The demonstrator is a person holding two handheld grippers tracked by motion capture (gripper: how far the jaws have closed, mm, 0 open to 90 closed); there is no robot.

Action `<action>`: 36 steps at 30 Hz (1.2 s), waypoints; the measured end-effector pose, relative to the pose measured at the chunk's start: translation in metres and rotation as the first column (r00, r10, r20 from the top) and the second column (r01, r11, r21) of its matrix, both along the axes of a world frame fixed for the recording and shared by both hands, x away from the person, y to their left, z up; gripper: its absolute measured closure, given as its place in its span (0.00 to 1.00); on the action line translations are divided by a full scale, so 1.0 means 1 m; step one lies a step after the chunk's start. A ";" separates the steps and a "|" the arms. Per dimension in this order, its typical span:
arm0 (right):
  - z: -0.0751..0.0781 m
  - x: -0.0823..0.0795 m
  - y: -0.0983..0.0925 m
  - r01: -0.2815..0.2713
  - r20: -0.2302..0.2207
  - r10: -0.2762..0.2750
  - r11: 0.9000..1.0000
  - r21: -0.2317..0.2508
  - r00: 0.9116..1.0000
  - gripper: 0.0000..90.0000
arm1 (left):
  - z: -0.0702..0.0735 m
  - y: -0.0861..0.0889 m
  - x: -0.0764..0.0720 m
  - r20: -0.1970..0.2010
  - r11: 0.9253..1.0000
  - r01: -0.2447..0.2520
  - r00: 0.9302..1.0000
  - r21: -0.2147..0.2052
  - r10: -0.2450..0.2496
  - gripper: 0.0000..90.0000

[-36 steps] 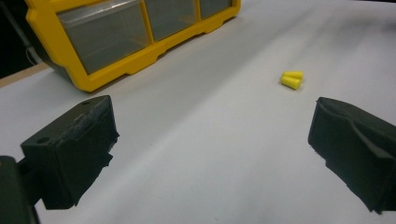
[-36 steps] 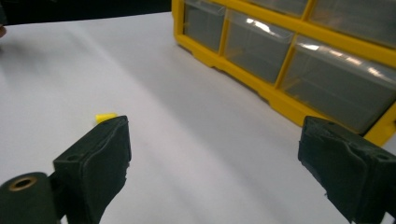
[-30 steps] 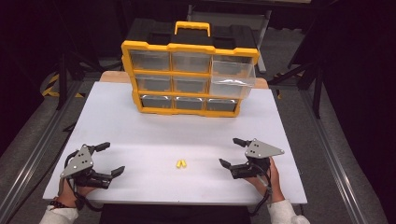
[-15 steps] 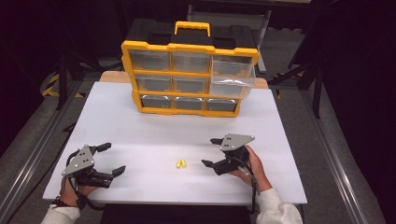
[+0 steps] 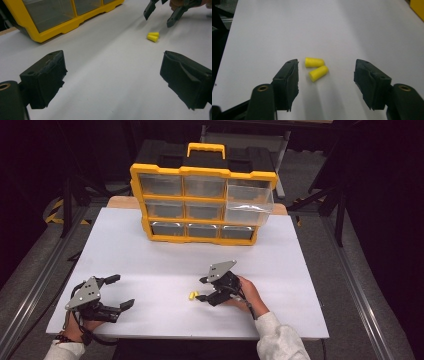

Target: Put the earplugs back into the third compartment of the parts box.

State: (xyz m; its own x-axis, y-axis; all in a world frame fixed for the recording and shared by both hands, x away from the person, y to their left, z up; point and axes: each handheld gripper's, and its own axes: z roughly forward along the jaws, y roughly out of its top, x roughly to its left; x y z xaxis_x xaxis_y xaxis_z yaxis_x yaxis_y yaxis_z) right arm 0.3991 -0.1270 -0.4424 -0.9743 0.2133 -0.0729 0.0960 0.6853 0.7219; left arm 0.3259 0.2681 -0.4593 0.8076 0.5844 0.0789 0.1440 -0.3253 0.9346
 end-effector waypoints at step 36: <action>-0.006 -0.003 0.005 -0.014 0.010 0.014 1.000 -0.006 1.000 0.80 | -0.001 -0.001 0.001 0.000 1.000 0.003 1.000 -0.009 -0.003 0.09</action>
